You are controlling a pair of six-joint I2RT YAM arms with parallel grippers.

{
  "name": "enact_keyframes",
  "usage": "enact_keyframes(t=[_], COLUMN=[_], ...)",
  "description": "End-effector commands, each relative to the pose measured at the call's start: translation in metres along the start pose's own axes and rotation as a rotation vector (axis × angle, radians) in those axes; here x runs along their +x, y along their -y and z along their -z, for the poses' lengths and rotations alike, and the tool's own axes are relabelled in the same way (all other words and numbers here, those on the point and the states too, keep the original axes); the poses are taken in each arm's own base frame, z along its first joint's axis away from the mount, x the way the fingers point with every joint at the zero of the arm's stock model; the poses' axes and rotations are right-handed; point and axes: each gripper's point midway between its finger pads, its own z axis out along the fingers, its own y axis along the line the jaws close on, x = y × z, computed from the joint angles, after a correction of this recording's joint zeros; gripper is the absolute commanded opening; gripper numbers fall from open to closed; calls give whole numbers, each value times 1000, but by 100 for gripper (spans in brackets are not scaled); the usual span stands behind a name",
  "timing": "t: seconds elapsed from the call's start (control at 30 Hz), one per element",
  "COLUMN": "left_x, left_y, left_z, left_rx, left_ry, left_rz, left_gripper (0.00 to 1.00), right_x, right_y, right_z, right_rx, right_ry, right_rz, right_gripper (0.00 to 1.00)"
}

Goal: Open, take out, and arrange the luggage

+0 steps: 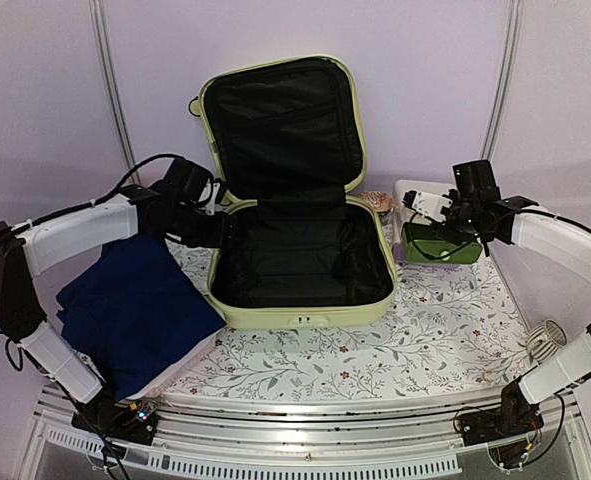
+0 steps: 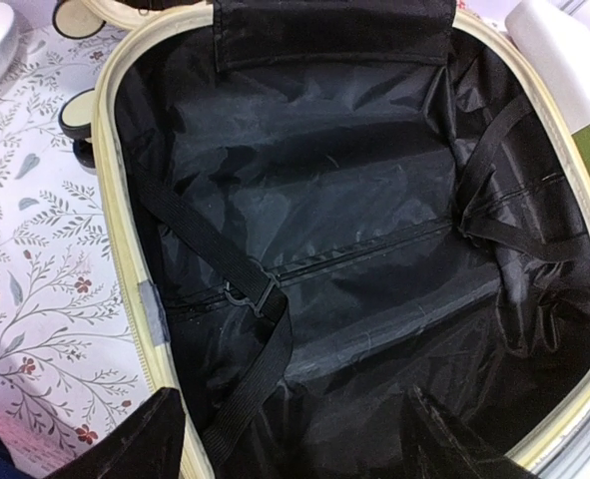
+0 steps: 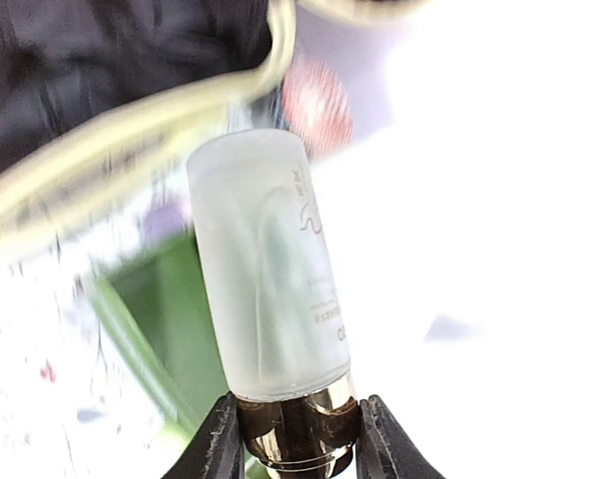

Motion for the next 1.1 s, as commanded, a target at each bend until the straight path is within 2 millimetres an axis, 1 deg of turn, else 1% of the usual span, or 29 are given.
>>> enact_keyframes(t=[0.0, 0.07, 0.1, 0.13, 0.2, 0.27, 0.37, 0.53, 0.6, 0.7, 0.83, 0.87, 0.9, 0.93, 1.03, 1.07], left_x=[-13, -13, -14, -14, -16, -19, -24, -27, -27, -26, -27, -27, -26, -27, -27, -27], left_y=[12, 12, 13, 15, 19, 23, 18, 13, 12, 10, 9, 9, 8, 8, 7, 7], left_z=[16, 16, 16, 15, 15, 16, 18, 26, 27, 27, 27, 26, 26, 27, 28, 29], left_rx=[35, 36, 38, 44, 54, 56, 18, -10, -16, -23, -29, -30, -32, -34, -38, -40], left_ry=[39, 39, 38, 37, 38, 43, 44, 63, 63, 62, 64, 62, 62, 62, 62, 63], left_rz=[-13, -5, -2, -1, -2, -15, -29, -35, -38, -41, -38, -39, -40, -40, -42, -44], left_gripper=[76, 76, 76, 76, 76, 76, 77, 78, 78, 78, 79, 79, 79, 79, 79, 79], right_x=[39, 52, 58, 63, 67, 67, 65, 72, 66, 64, 64, 63, 64, 63, 62, 61], right_y=[5, -8, -10, -9, 0, 5, 6, -5, 7, 12, 13, 14, 15, 15, 17, 18], right_z=[1, -2, -2, -3, -4, -6, -15, -36, -43, -56, -68, -69, -70, -70, -67, -65], right_rx=[-53, -146, -159, -161, -143, -137, -142, -186, -169, -175, -203, -204, -208, -209, -212, -215], right_ry=[-66, -72, -78, -80, -69, -58, -54, -86, -75, -80, -97, -99, -103, -104, -102, -100], right_rz=[-77, -116, -120, -124, -120, -103, -89, -61, -50, -42, -28, -28, -29, -29, -32, -34], right_gripper=[23, 24, 24, 24, 24, 26, 30, 30, 30, 31, 43, 44, 47, 52, 59, 60])
